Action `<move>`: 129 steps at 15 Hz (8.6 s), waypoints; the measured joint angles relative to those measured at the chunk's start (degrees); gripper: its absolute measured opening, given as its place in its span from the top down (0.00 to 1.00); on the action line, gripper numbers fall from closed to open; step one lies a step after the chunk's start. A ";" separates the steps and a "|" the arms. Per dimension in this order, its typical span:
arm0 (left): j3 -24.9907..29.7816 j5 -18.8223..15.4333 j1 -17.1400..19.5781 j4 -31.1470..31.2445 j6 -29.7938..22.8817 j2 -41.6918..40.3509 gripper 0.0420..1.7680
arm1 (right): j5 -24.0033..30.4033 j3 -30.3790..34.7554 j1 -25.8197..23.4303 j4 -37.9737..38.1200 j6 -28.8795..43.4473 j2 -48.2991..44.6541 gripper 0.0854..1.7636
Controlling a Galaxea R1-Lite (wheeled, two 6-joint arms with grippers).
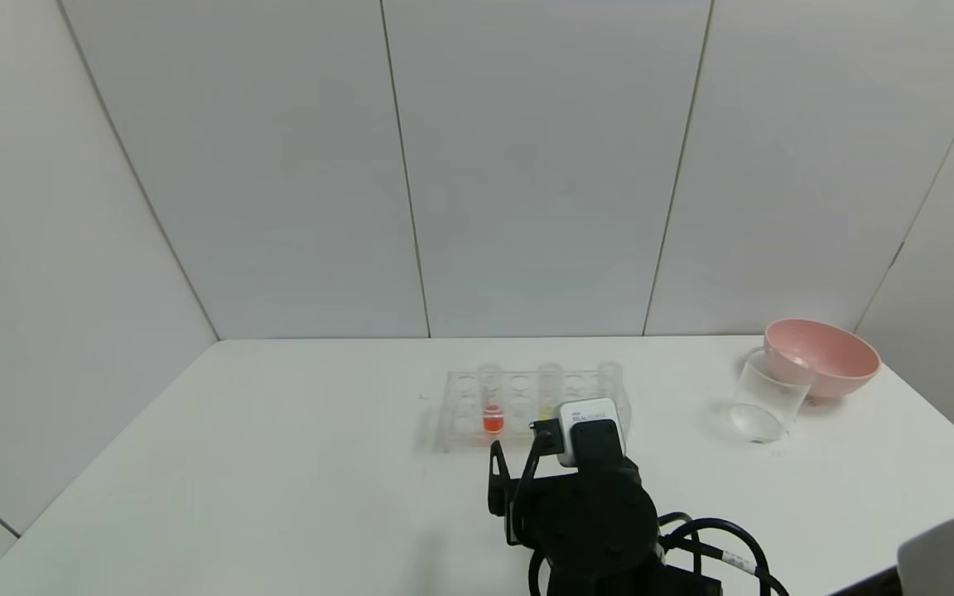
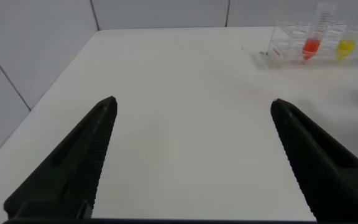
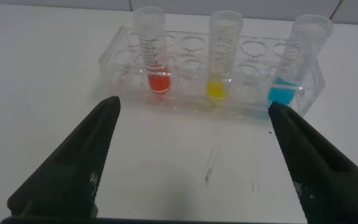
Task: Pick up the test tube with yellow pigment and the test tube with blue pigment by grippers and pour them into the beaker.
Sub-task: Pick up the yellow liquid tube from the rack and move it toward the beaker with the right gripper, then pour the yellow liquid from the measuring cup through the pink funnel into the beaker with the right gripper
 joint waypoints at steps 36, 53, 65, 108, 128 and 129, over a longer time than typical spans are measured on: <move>0.00 -0.02 0.02 0.00 0.00 0.00 0.00 | 7.08 -21.96 -13.73 0.63 -8.13 16.59 0.54; 0.00 0.00 0.00 0.00 0.00 0.00 0.00 | 7.12 -21.96 -12.87 1.01 -13.47 10.69 0.72; 0.00 0.00 0.02 0.00 0.00 0.00 0.00 | 9.58 -20.99 -12.90 1.54 -15.54 7.33 0.72; 0.00 0.00 0.00 0.00 0.00 0.00 0.00 | 84.90 -67.28 -75.50 110.69 -86.46 2.21 0.72; 0.00 -0.02 0.00 0.00 0.00 0.00 0.00 | 61.79 -67.63 -67.50 107.90 -90.45 3.25 0.72; 0.00 0.00 0.00 0.00 0.00 0.00 0.00 | 60.61 -67.63 -67.17 107.73 -90.45 3.28 0.72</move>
